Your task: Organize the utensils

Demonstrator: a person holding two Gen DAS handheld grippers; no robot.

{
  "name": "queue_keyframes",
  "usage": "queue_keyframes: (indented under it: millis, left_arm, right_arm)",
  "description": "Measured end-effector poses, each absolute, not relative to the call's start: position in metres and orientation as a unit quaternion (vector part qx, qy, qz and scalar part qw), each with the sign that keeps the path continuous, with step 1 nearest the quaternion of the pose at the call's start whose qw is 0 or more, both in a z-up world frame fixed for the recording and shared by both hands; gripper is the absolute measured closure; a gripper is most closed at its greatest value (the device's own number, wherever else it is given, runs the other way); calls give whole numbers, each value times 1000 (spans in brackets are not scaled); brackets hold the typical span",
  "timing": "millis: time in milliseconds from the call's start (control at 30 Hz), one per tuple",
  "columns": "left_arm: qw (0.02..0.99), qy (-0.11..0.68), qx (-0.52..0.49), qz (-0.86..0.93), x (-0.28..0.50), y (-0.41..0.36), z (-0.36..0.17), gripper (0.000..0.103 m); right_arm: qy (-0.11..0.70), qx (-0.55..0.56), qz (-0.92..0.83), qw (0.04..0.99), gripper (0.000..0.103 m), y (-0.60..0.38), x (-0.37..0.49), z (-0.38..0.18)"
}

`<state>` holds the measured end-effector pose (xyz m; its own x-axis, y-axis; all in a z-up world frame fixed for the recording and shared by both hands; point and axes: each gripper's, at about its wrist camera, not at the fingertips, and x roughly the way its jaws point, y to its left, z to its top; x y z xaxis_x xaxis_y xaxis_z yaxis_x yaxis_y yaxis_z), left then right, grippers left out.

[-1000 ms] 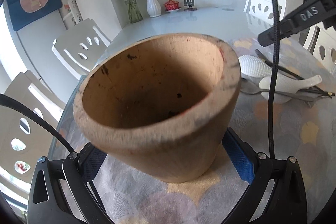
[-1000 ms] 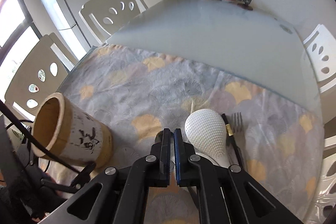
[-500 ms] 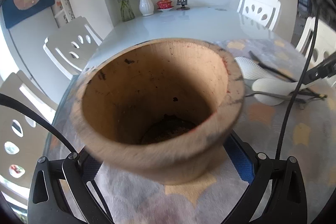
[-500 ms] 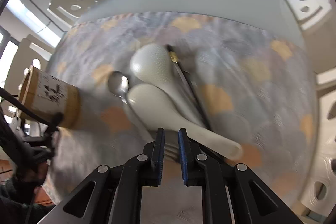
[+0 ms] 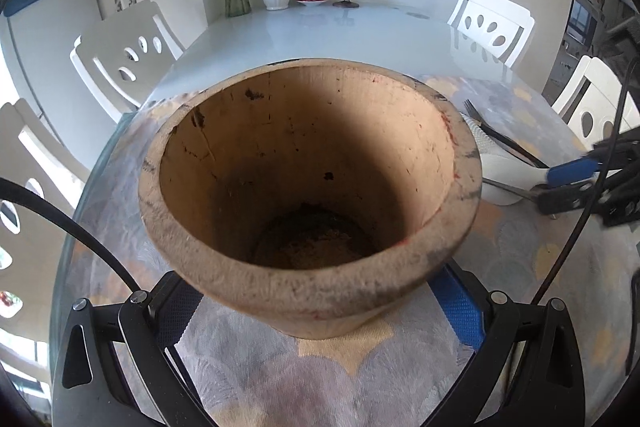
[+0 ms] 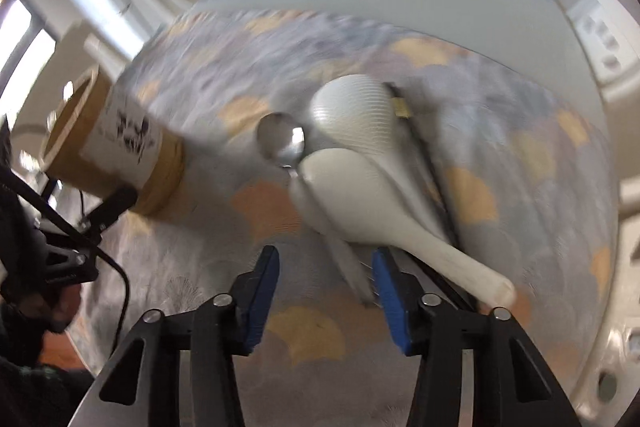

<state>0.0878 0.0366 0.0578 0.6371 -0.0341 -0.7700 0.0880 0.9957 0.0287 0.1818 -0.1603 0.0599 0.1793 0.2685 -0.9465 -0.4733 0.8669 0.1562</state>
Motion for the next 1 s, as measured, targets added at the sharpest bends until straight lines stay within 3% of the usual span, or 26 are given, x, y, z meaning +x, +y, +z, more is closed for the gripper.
queue_keyframes:
  millis: [500, 600, 1000]
  left_arm:
    - [902, 431, 25, -25, 93, 41, 55, 1]
    - [900, 435, 25, -23, 95, 41, 52, 1]
    - [900, 433, 34, -17, 97, 43, 51, 1]
  right_arm:
    - [571, -184, 298, 742, 59, -79, 234, 21]
    - [552, -209, 305, 748, 67, -70, 230, 22]
    - [542, -107, 302, 777, 68, -109, 225, 59]
